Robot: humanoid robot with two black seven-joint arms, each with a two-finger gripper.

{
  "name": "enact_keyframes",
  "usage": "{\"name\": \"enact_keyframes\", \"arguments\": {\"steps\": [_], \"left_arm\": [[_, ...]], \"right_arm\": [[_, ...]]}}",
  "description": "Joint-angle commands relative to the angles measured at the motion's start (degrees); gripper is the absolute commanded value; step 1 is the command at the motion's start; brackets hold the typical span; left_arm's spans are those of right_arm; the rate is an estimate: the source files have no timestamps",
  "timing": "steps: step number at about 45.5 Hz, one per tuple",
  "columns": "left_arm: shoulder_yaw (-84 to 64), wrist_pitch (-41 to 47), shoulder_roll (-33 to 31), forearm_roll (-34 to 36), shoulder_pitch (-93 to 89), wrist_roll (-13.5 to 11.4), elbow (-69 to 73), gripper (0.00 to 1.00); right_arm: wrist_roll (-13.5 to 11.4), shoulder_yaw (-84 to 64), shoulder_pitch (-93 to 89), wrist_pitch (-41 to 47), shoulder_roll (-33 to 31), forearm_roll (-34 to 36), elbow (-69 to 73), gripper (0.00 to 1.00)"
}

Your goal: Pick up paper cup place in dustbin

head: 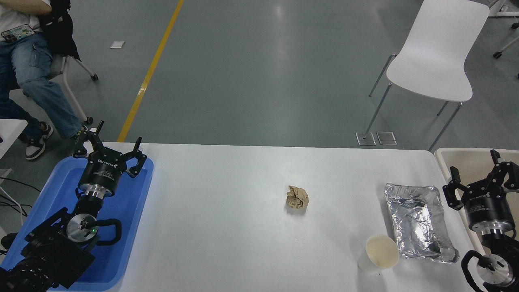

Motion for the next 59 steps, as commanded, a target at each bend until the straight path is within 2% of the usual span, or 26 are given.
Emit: {"name": "enact_keyframes", "arguments": {"steps": [1, 59], "left_arm": [[0.0, 0.0, 0.0, 0.0, 0.0, -0.1, 0.0, 1.00], [0.0, 0.0, 0.0, 0.0, 0.0, -0.1, 0.0, 1.00]], "right_arm": [[0.0, 0.0, 0.0, 0.0, 0.1, 0.0, 0.0, 1.00], [-0.1, -2.5, 5.3, -0.7, -0.4, -0.9, -0.4, 1.00]]}}
